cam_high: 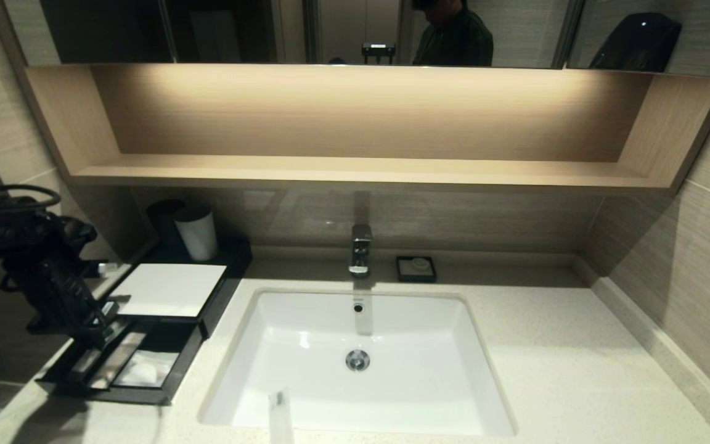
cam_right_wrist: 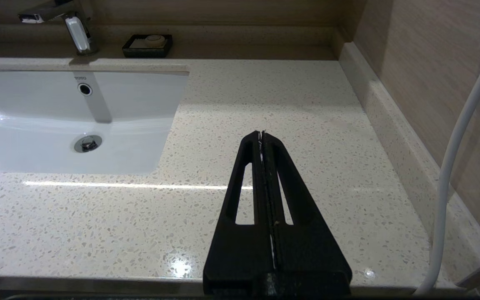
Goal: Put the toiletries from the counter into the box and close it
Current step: Place the bathroom toiletry into the drawer
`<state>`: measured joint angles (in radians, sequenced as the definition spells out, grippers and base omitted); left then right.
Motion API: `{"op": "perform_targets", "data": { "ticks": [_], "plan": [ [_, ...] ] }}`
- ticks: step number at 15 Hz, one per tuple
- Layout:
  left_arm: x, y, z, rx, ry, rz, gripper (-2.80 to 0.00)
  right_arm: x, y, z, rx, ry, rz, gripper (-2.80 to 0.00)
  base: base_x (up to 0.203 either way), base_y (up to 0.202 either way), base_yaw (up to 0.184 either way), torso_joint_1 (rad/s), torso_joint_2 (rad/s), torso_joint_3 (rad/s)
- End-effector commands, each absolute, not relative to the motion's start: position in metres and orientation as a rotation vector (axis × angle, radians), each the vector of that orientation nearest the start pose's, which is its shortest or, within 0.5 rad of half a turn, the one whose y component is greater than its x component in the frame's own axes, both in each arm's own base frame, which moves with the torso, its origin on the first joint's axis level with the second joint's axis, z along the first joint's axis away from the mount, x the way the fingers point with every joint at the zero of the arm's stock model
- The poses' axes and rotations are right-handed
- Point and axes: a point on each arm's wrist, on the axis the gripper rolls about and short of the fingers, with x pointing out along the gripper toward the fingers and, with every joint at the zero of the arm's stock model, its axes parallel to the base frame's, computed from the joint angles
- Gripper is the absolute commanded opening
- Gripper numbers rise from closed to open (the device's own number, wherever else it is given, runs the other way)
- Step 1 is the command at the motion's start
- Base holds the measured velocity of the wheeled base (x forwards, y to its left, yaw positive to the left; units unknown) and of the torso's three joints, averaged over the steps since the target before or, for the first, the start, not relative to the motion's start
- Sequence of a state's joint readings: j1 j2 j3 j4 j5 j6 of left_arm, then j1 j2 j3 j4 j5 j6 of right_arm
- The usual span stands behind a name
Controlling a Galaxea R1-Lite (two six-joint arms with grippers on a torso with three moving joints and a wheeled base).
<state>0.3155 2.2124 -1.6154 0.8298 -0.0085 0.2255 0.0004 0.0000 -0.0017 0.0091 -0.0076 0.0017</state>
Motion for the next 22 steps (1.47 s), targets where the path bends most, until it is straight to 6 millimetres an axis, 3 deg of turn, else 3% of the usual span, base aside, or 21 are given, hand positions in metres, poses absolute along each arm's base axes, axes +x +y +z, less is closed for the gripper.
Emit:
{"op": "perform_targets", "data": {
  "ticks": [1, 9, 10, 16, 22],
  "plan": [
    [0.366, 0.120, 0.099, -0.044, 1.428, 0.092, -2.80, -0.023, 0.000, 0.075, 0.001, 0.008, -0.006, -2.80, 0.000, 0.000, 0.000, 0.000, 0.00, 0.000],
    [0.377, 0.126, 0.095, -0.032, 1.375, 0.102, -2.80, -0.023, 0.000, 0.075, 0.001, 0.008, -0.006, -2.80, 0.000, 0.000, 0.000, 0.000, 0.00, 0.000],
    [0.378, 0.126, 0.096, -0.031, 1.366, 0.103, 0.00, -0.023, 0.000, 0.075, 0.001, 0.008, -0.006, -2.80, 0.000, 0.000, 0.000, 0.000, 0.00, 0.000],
    [0.378, 0.128, 0.105, -0.029, 1.335, 0.110, 0.00, -0.023, 0.000, 0.075, 0.002, 0.008, -0.007, -2.80, 0.000, 0.000, 0.000, 0.000, 0.00, 0.000],
    [0.361, 0.122, 0.141, -0.028, 1.264, 0.106, 0.00, -0.023, 0.000, 0.075, 0.002, 0.008, -0.007, -2.80, 0.000, 0.000, 0.000, 0.000, 0.00, 0.000]
  ]
}}
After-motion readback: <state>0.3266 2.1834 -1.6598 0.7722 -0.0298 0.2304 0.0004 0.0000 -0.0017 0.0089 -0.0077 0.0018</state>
